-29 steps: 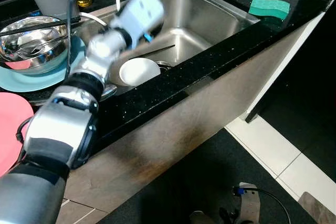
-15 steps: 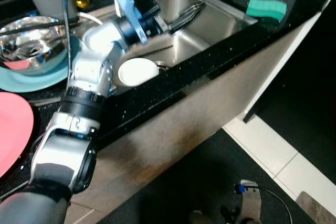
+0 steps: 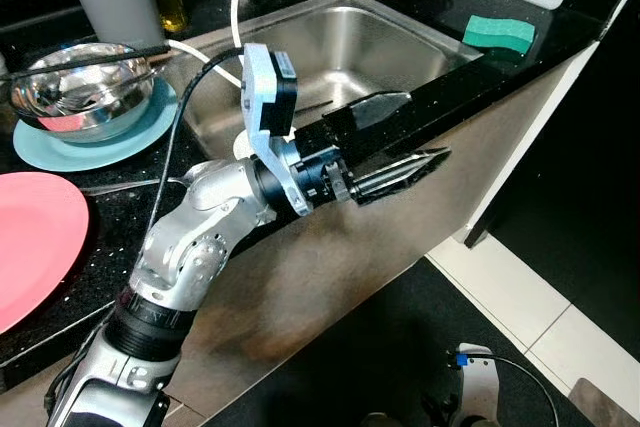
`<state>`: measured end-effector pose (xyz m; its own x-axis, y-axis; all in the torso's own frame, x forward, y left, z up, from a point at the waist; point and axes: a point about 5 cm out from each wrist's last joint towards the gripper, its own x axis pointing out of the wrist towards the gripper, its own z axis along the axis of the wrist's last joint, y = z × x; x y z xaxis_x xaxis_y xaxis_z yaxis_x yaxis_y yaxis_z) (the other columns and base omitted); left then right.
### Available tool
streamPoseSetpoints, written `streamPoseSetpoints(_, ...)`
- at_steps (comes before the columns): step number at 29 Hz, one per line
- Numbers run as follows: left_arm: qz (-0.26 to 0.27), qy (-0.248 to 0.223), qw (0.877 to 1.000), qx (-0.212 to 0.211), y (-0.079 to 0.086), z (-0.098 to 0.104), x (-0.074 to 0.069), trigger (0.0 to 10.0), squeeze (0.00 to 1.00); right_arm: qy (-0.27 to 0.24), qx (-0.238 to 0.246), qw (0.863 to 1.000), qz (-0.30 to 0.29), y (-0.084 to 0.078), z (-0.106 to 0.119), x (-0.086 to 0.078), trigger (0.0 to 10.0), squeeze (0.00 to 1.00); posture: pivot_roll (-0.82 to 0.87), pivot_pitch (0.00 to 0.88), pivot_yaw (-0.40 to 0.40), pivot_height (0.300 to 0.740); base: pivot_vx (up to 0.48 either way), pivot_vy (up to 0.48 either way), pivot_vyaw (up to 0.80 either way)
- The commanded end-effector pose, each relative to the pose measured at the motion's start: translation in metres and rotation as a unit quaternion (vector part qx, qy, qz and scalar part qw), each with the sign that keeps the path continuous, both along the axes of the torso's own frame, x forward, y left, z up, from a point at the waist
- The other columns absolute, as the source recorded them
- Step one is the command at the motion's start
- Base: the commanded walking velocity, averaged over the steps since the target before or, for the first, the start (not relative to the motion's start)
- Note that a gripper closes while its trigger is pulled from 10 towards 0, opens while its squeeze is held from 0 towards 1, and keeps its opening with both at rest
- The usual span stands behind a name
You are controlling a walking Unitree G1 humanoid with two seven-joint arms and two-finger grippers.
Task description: Kitchen organization
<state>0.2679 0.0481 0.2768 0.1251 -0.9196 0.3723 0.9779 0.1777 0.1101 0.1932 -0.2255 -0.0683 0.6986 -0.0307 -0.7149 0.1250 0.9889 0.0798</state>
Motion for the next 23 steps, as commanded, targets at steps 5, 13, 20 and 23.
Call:
streamPoseSetpoints(5, -0.094, 0.058, 0.991, 0.073, -0.007, -0.033, -0.045, 10.0, 0.00, 0.012, 0.007, 1.000, -0.001, 0.003, -0.004, -0.005, 10.0, 0.00, 0.02, 0.114, 0.039, 0.740, 0.000, 0.000, 0.00)
streamPoseSetpoints(13, -0.100, 0.086, 0.986, 0.100, -0.009, -0.050, -0.052, 10.0, 0.00, 0.006, 0.013, 1.000, -0.009, 0.004, -0.003, -0.004, 10.0, 0.00, 0.01, 0.111, 0.052, 0.740, 0.000, 0.000, 0.00)
streamPoseSetpoints(20, -0.112, 0.091, 0.983, 0.115, -0.003, -0.052, -0.057, 10.0, 0.00, 0.001, 0.020, 1.000, -0.015, 0.004, -0.002, -0.003, 10.0, 0.00, 0.00, 0.113, 0.049, 0.740, 0.000, 0.000, 0.00)
streamPoseSetpoints(23, -0.134, 0.097, 0.977, 0.136, -0.001, -0.060, -0.063, 10.0, 0.00, -0.001, 0.023, 1.000, -0.019, 0.003, -0.002, -0.003, 10.0, 0.00, 0.00, 0.115, 0.049, 0.740, 0.000, 0.000, 0.00)
